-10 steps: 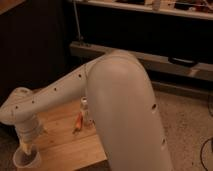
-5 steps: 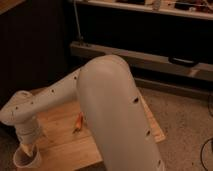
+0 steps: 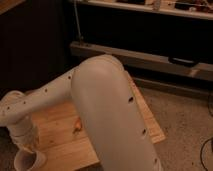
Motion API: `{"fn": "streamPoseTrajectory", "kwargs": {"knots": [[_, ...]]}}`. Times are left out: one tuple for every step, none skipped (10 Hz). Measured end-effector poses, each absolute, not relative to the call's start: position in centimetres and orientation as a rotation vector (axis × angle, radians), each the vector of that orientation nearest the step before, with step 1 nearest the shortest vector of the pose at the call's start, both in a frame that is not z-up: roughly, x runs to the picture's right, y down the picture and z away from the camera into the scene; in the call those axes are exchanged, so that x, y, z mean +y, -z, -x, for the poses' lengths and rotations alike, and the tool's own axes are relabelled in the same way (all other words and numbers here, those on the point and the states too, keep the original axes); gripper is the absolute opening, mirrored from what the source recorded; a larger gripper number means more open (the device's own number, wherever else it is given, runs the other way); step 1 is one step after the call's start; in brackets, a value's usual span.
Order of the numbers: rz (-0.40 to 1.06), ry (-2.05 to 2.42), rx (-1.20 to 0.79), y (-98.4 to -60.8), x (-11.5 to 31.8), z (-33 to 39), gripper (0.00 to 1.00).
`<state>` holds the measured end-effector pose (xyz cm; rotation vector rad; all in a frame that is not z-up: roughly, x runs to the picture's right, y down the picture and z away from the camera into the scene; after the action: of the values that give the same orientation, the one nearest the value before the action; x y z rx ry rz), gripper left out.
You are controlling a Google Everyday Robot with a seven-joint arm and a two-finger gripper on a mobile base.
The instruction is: Place the ceramic cup in the ceramic bowl
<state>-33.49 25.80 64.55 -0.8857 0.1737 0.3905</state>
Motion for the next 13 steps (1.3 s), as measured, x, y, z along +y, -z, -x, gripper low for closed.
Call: {"fn": "streamPoseTrajectory", "kwargs": {"knots": [[0.879,-0.397,0.182,-63.6,24.6,33.0,0.00],[0.877,-0.429,0.183,-63.0,23.0,32.1,0.00],[0.877,-0.471,0.183,-62.7,21.5,30.9,0.00],[0.875,-0.517,0.186,-62.7,20.0,29.5,0.00],[0.874,-0.592,0.191,-62.9,17.7,27.1,0.00],[0.871,-0.660,0.196,-63.2,15.9,24.6,0.00],[0.865,-0.723,0.195,-63.4,14.5,22.6,0.00],[0.852,-0.808,0.195,-63.6,13.0,19.6,0.00],[0.836,-0.897,0.198,-63.6,11.8,16.5,0.00],[0.814,-1.000,0.205,-63.4,10.8,13.2,0.00],[0.792,-1.107,0.211,-63.2,10.1,9.8,0.00],[0.769,-1.221,0.219,-62.9,9.5,6.5,0.00],[0.749,-1.310,0.228,-62.9,9.2,3.8,0.00]]}}
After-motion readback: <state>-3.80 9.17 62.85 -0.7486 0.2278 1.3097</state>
